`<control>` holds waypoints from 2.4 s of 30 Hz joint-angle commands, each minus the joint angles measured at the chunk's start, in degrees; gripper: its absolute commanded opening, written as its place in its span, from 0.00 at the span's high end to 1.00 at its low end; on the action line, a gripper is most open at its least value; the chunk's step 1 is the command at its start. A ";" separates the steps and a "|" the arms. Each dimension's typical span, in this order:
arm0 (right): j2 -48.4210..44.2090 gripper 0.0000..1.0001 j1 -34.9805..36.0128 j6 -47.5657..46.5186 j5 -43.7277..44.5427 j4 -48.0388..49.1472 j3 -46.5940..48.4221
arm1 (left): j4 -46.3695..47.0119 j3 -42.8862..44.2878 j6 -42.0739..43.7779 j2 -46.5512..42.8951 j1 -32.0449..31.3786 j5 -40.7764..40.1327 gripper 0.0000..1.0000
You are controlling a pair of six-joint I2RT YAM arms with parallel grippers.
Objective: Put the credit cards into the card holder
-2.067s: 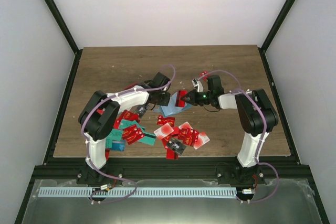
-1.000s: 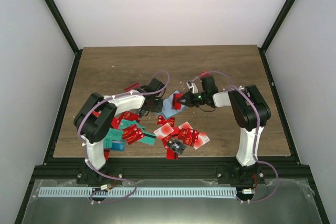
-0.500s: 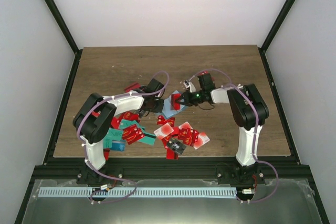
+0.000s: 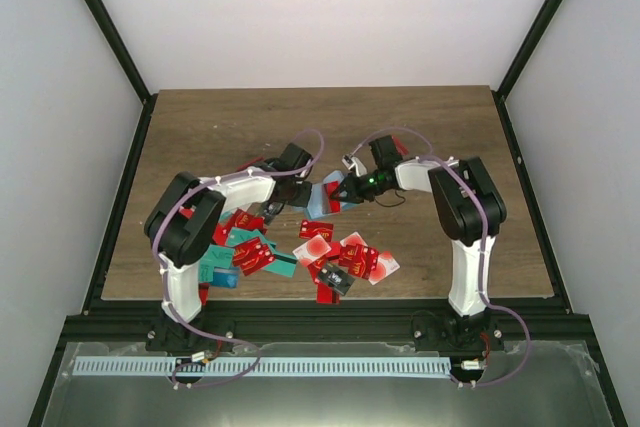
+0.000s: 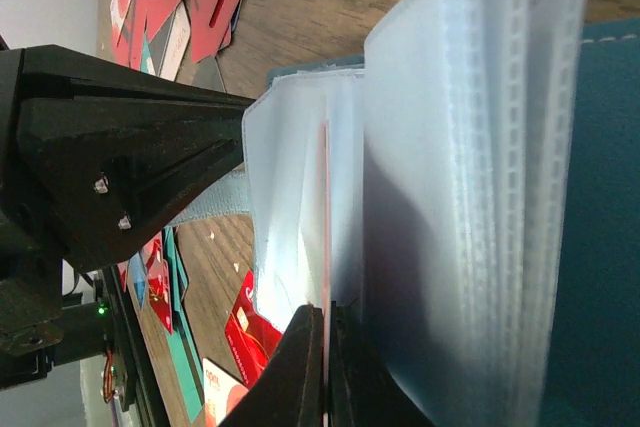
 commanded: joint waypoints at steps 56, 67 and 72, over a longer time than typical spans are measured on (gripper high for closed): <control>-0.71 0.49 5.14 2.38 15.68 -3.12 8.03 | 6.47 0.73 7.42 3.61 0.07 4.60 0.96; -3.69 0.42 4.70 1.90 16.37 -4.11 8.80 | 6.32 0.54 6.90 3.96 0.07 4.72 0.96; -0.60 0.46 4.71 1.75 15.94 -5.00 9.51 | 6.38 0.48 7.00 3.96 0.07 4.77 0.96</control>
